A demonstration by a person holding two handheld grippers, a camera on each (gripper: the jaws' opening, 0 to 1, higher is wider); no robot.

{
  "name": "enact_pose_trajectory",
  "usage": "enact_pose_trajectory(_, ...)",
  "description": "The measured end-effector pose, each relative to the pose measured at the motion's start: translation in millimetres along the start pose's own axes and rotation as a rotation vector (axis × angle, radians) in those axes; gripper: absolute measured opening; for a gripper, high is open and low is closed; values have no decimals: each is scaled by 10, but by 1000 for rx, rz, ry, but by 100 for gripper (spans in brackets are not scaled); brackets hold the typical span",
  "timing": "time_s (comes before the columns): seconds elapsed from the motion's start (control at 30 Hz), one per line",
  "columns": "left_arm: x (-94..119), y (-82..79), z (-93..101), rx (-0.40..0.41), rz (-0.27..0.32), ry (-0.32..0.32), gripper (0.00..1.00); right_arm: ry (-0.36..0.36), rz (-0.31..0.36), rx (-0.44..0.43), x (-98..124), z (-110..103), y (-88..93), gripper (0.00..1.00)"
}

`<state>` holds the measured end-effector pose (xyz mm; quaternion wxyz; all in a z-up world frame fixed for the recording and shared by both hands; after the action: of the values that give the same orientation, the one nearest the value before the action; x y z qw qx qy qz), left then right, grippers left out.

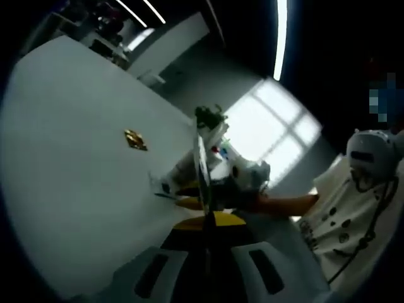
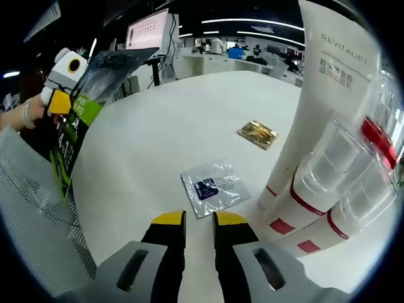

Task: Arrange the skincare products in the storage area until every visible bottle or jar stands upright without overlapping.

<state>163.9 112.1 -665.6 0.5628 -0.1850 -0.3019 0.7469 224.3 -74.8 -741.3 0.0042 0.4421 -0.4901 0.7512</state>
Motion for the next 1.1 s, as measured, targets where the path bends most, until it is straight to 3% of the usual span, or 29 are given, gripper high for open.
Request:
enact_pose_trajectory(0.73, 179, 62, -68, 47, 5, 45, 0, 159, 65, -141, -343, 80, -288, 17)
enact_pose_trajectory(1.1, 206, 81, -86, 66, 12, 49, 0, 177, 99, -166, -505, 136, -453, 16)
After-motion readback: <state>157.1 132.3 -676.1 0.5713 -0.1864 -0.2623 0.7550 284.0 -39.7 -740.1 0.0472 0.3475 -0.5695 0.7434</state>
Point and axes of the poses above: the point that each gripper's makers call its tool centre point, and the gripper's own axes: x roughly backward along the fingers, z roughly to its right, y roughly out of its underside, the point moved 4 cm from there along x, roughly backward along the fingers, and after that the axes turned 7 degrees about y, right-handed, at the moved point
